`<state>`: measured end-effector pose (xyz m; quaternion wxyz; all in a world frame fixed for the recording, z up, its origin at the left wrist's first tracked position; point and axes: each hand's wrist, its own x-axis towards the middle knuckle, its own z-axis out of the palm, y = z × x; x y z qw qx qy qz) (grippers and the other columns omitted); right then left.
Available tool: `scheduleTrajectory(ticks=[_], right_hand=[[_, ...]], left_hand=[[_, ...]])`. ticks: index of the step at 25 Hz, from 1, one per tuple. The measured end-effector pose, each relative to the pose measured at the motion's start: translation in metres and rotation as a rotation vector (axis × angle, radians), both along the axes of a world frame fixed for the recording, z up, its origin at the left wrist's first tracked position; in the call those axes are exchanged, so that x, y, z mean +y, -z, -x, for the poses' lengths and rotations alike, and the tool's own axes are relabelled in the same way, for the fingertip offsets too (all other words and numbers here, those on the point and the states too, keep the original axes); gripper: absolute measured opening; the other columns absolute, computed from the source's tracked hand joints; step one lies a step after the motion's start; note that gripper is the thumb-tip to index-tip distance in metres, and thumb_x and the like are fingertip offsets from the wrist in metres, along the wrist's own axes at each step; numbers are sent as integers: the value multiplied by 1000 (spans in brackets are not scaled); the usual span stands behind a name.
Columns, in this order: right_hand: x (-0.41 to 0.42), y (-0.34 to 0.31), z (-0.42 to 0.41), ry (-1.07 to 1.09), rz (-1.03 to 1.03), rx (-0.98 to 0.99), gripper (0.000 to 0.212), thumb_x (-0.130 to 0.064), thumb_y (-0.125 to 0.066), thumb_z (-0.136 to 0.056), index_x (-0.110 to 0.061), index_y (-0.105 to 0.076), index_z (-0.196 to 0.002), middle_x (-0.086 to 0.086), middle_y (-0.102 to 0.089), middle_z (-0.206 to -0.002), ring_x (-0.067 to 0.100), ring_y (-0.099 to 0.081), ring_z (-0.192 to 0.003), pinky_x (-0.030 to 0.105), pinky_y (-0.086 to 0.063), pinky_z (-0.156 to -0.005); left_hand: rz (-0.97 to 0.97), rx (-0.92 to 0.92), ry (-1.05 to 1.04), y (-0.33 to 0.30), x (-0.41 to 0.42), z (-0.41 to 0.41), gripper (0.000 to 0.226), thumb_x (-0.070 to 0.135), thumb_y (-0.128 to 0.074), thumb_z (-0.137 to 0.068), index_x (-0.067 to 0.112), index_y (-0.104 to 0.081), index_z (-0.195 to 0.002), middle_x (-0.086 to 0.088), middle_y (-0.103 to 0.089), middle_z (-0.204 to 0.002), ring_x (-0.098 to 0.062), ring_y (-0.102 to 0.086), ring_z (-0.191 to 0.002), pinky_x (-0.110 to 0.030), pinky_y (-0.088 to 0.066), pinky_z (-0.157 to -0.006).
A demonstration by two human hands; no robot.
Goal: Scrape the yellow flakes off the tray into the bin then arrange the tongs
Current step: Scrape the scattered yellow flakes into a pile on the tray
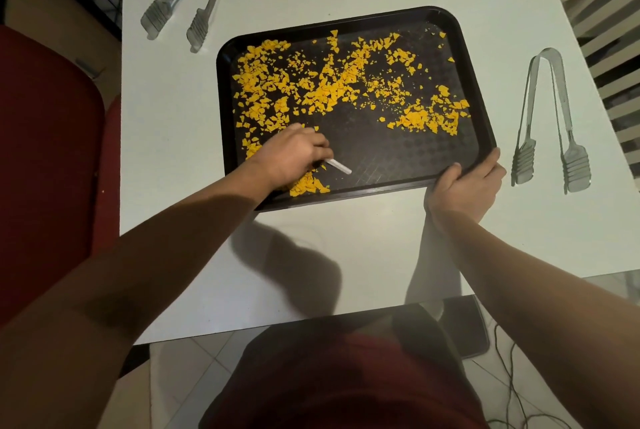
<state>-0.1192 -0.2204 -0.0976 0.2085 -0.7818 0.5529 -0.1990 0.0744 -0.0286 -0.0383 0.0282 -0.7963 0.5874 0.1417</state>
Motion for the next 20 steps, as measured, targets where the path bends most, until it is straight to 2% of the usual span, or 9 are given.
scheduleTrajectory(ticks=[2, 5, 7, 10, 12, 14, 16, 18, 20], right_hand=[[1, 1, 1, 1, 1, -2, 65, -27, -37, -86, 0, -20, -143, 21, -39, -129, 36, -42, -111, 40, -34, -95], [0, 1, 0, 0, 13, -6, 66, -27, -36, -85, 0, -21, -143, 22, -40, -128, 37, -42, -110, 40, -34, -93], [0, 0, 0, 4, 8, -1, 66, -27, -36, -85, 0, -21, -143, 22, -40, -128, 37, -42, -111, 40, -34, -93], [0, 0, 1, 0, 6, 2, 66, -28, -36, -85, 0, -21, -143, 22, -39, -129, 37, -41, -112, 40, -33, -94], [0, -1, 0, 0, 8, 0, 66, -27, -36, -85, 0, -20, -143, 22, -39, -129, 37, -41, -112, 40, -33, -94], [0, -1, 0, 1, 1, -3, 65, -26, -37, -85, 0, -20, -143, 22, -39, -129, 37, -42, -112, 40, -34, -93], [0, -1, 0, 0, -4, 0, 65, -25, -38, -86, 0, -20, -143, 22, -39, -129, 37, -42, -111, 40, -34, -92], [0, -1, 0, 1, -3, 9, 64, -24, -39, -87, -1, -20, -143, 22, -39, -129, 37, -42, -111, 40, -34, -93], [0, -1, 0, 4, -7, 9, 63, -23, -40, -88, -1, -20, -143, 22, -39, -130, 37, -42, -112, 40, -34, -93]], left_hand=[[41, 48, 51, -11, 21, -6, 31, 11, -56, -89, 15, -63, -119, -7, -62, -121, -24, -54, -108, -36, -27, -92], [192, 42, 25, -14, 31, -12, 26, 0, -68, -74, 7, -72, -99, -14, -70, -100, -31, -63, -92, -47, -36, -87], [168, 16, -56, -10, 16, -5, 26, 6, -62, -82, 12, -69, -107, -11, -67, -108, -30, -59, -101, -43, -30, -94], [130, 5, -160, 2, -12, 4, 30, 17, -49, -94, 21, -61, -121, -2, -59, -123, -22, -49, -114, -34, -21, -93], [101, 13, -153, 4, -12, 3, 30, 16, -48, -94, 22, -60, -121, 0, -59, -123, -21, -48, -113, -33, -20, -91], [90, 48, -57, 2, 2, 1, 29, 14, -53, -90, 20, -64, -117, -1, -62, -119, -23, -52, -108, -33, -19, -87], [137, 90, -30, -1, 15, -3, 28, 11, -60, -86, 19, -68, -111, -2, -66, -113, -24, -55, -103, -32, -19, -84], [199, 91, -154, -1, 11, -8, 27, 12, -60, -87, 21, -68, -111, -1, -65, -113, -23, -55, -104, -32, -20, -84], [152, 59, -242, -1, -2, -9, 29, 14, -54, -91, 23, -64, -116, 1, -61, -120, -20, -51, -110, -32, -22, -88]])
